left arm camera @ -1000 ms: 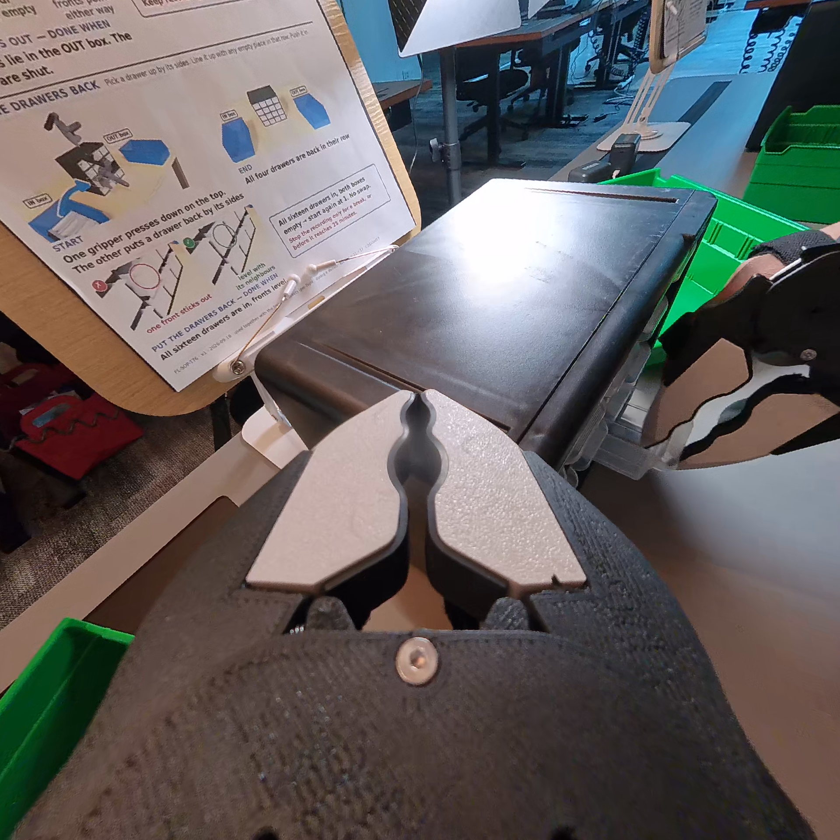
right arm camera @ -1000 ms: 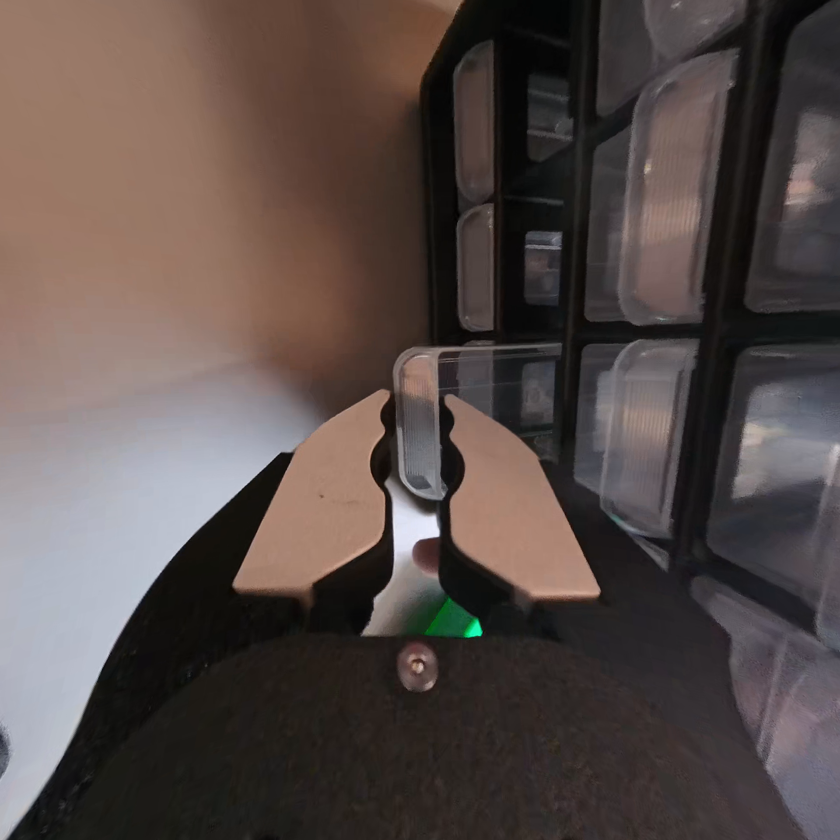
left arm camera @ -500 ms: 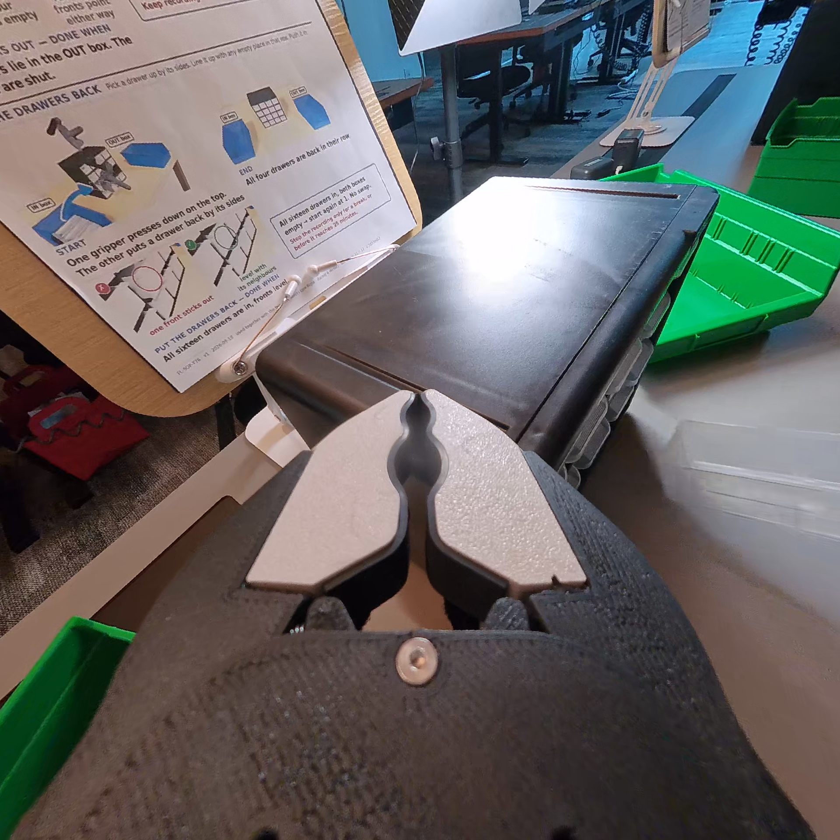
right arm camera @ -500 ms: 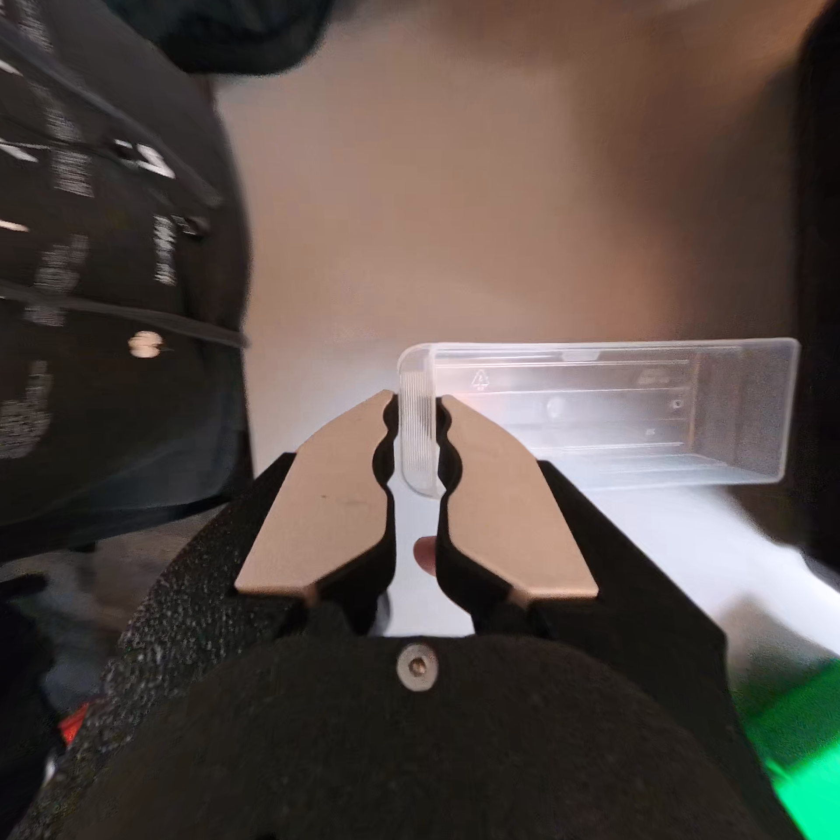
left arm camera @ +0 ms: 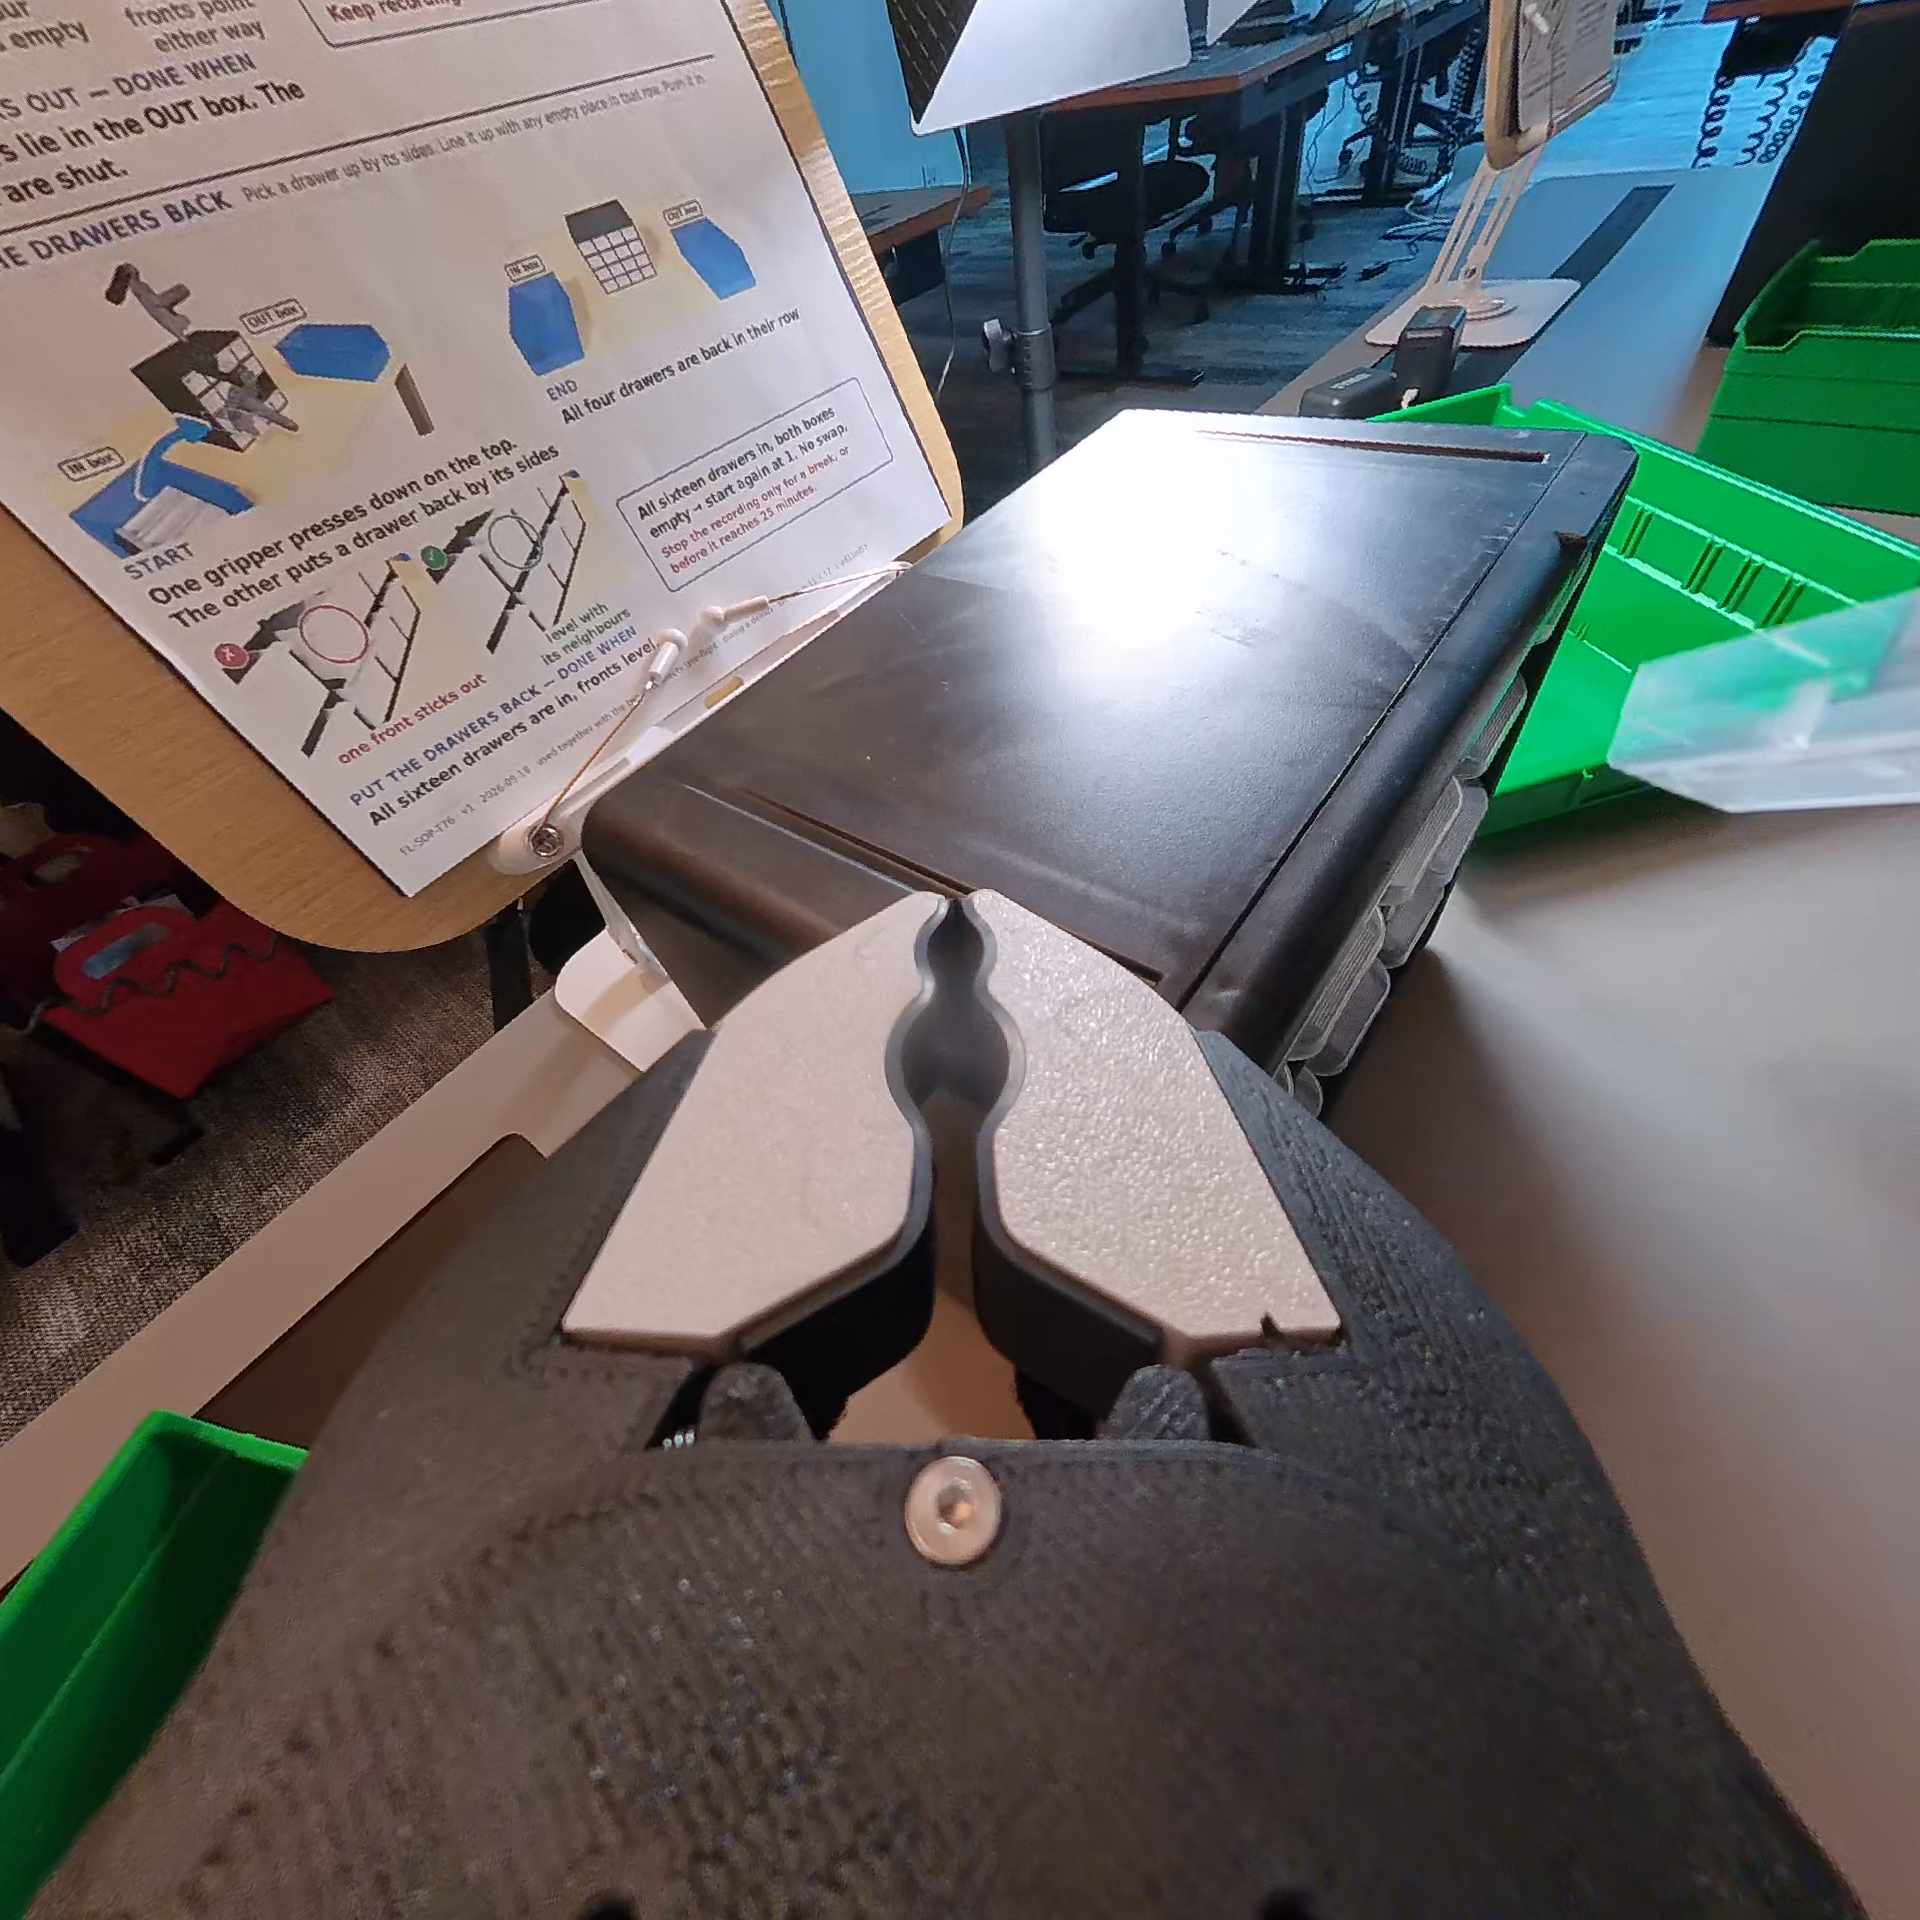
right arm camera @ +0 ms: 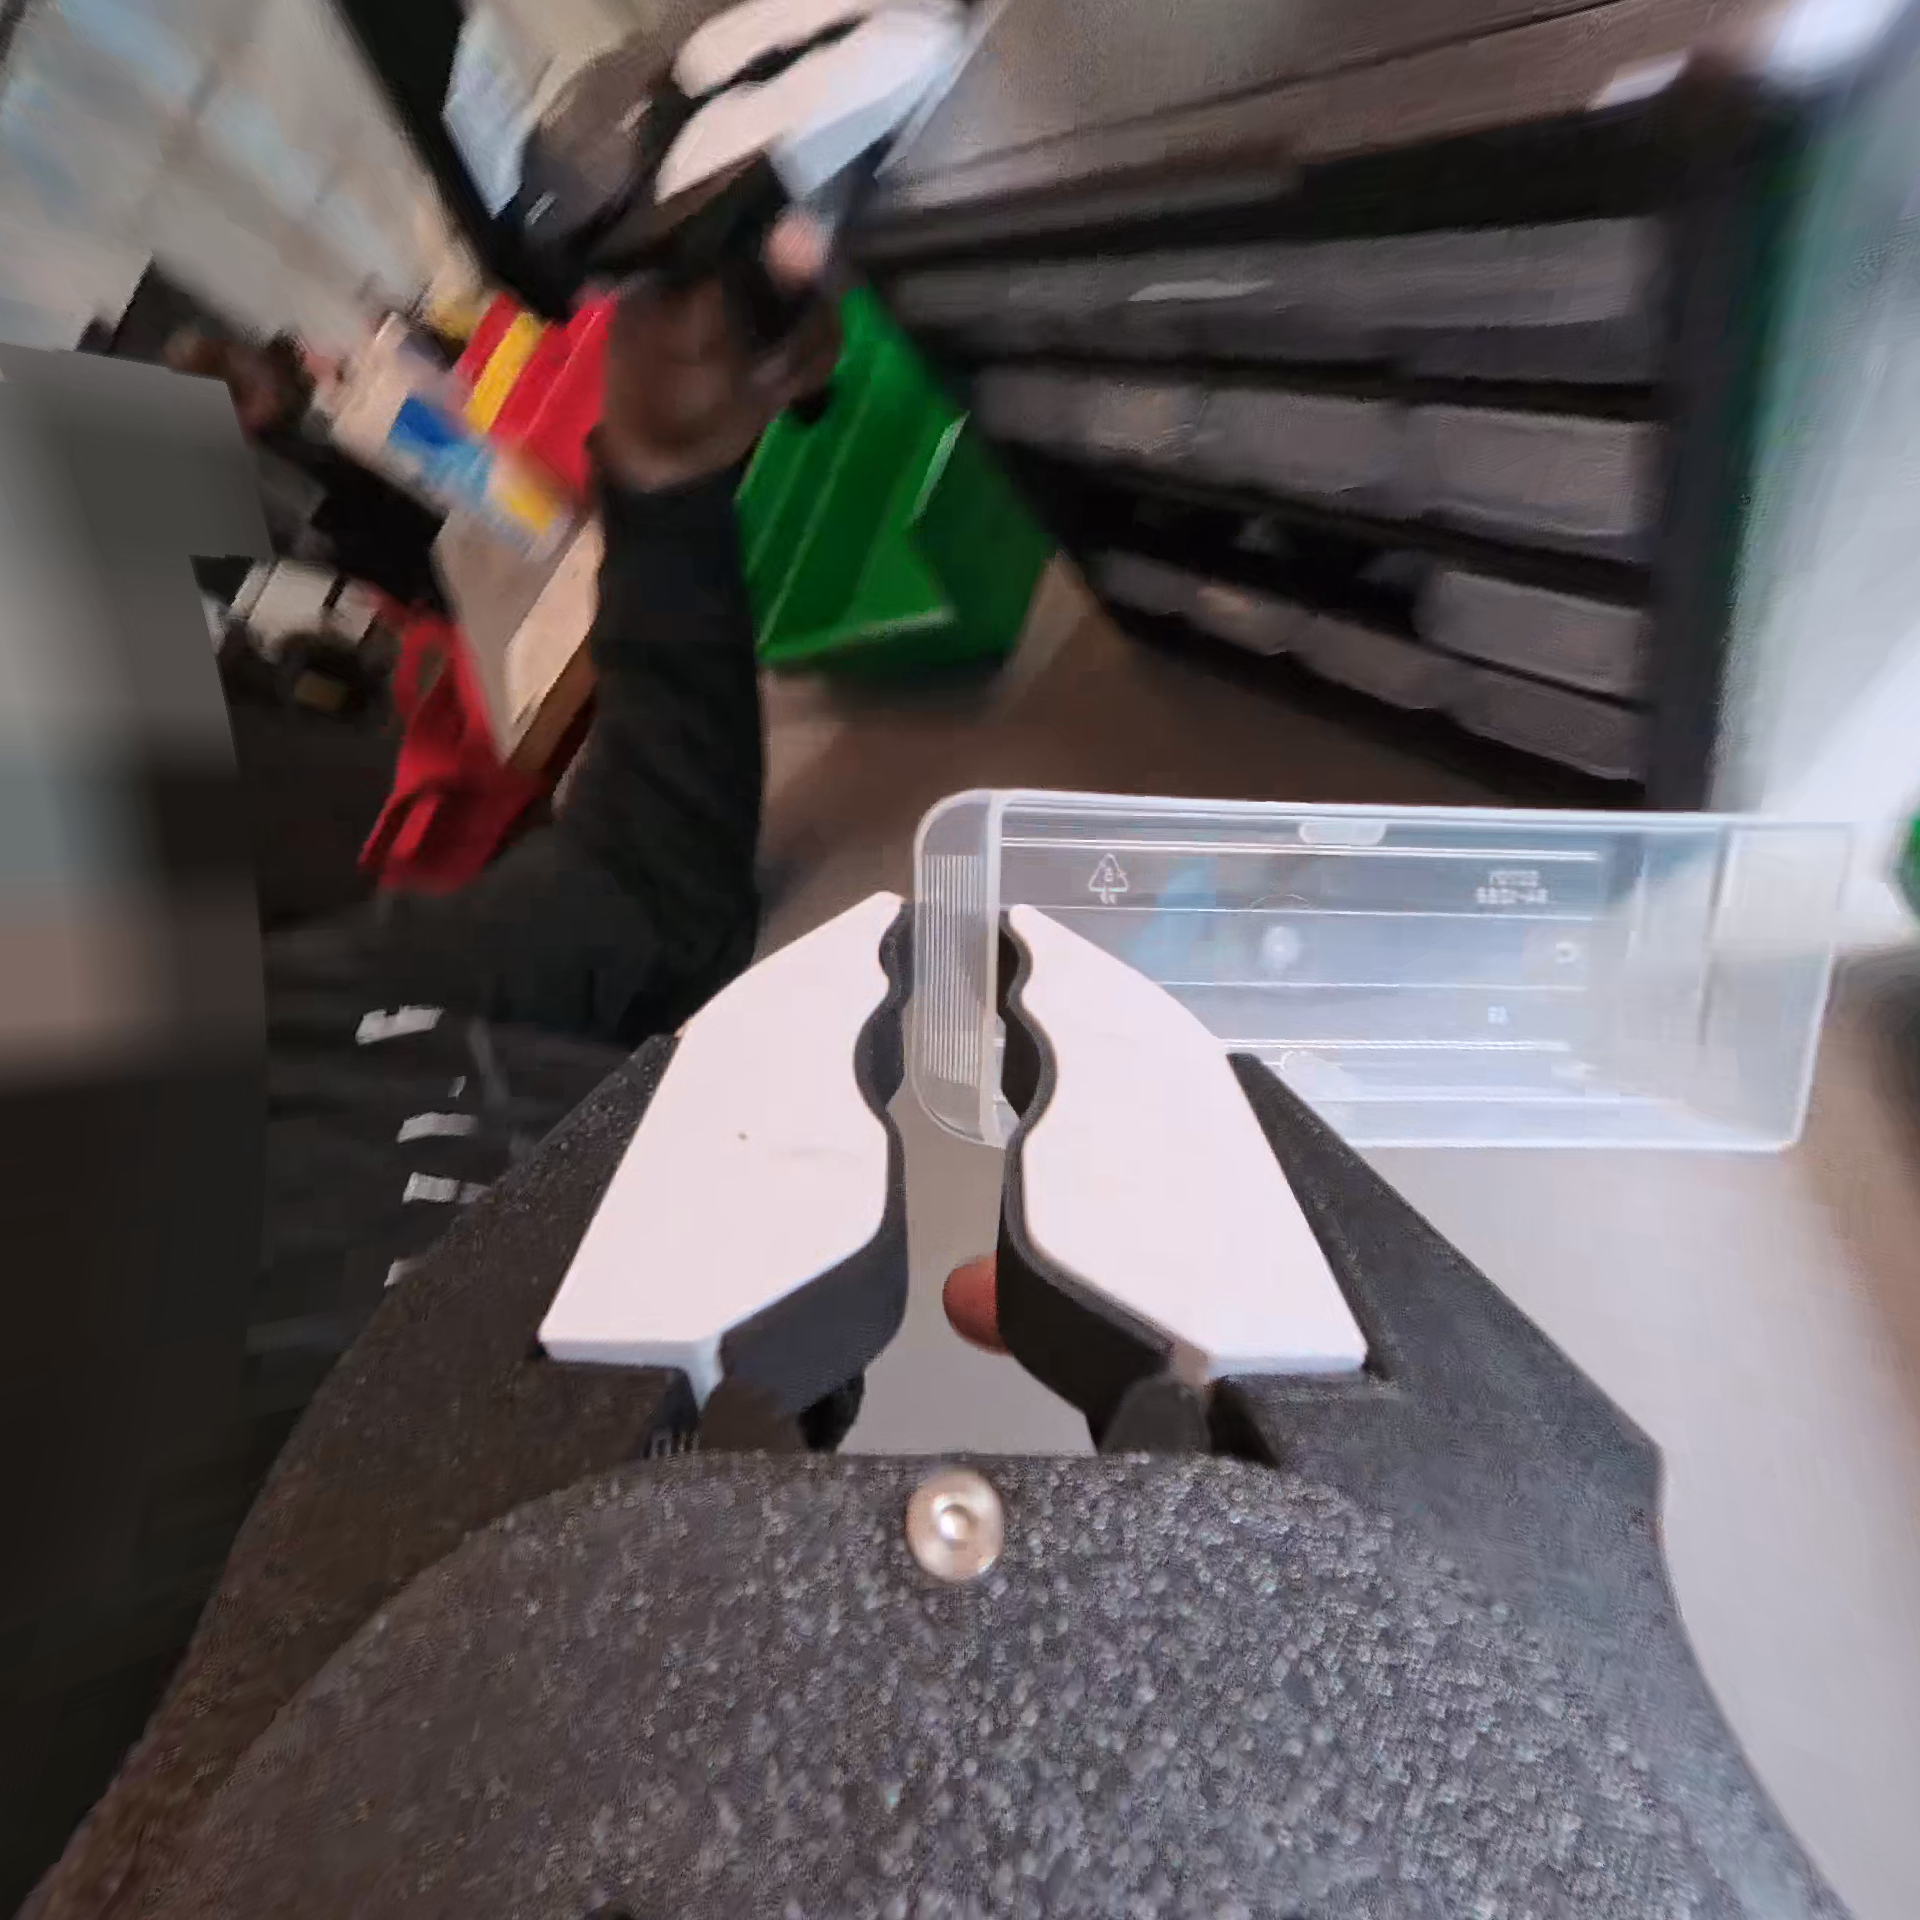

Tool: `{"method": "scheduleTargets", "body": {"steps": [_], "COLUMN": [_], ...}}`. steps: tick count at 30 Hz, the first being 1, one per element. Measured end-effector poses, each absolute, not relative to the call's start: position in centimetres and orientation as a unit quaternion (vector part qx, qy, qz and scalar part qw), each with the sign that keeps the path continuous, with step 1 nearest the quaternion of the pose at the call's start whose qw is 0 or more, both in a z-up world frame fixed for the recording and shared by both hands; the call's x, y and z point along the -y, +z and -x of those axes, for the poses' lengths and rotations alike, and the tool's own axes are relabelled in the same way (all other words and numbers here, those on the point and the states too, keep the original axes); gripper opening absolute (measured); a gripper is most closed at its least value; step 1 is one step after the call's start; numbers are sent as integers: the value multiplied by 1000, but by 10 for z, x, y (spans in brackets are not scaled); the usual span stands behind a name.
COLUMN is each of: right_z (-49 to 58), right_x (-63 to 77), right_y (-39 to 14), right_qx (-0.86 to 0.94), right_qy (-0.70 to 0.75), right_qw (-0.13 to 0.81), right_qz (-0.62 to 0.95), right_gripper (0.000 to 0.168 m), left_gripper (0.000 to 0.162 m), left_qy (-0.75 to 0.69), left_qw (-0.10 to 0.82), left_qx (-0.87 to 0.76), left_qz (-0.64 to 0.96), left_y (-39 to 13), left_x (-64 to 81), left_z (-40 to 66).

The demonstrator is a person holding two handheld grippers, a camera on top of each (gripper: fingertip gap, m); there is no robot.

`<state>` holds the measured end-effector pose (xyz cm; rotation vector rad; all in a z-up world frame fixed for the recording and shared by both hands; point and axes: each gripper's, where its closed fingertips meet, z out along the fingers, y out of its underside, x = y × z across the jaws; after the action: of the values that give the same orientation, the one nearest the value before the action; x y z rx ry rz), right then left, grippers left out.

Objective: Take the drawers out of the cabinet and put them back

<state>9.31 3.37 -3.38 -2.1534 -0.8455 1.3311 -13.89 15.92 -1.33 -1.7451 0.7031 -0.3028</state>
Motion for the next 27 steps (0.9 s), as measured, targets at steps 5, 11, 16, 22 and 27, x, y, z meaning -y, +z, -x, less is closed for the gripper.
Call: {"method": "scheduleTargets", "body": {"steps": [5,11,16,22,27], "right_z": [-132,-190,-225,-233,-224], "right_x": [-108,-210,-268,-291,-293], "right_y": [-63,-115,-160,-190,-201], "right_qx": [182,109,26,-63,-116], "right_qy": [365,180,71,-7,-41], "right_qw": [297,303,267,237,234], "right_qz": [863,929,961,970,964], "right_gripper": [13,13,15,17,16], "left_gripper": [0,0,0,0,0], "left_qy": [-127,-126,-125,-124,-126], "left_qw": [580,580,579,579,578], "left_qx": [-300,-301,-305,-307,-308], "left_qz": [746,746,746,745,745], "left_y": [-13,-13,-13,-13,-13], "left_x": [-159,-159,-159,-158,-158], "left_z": [139,139,139,139,138]}}
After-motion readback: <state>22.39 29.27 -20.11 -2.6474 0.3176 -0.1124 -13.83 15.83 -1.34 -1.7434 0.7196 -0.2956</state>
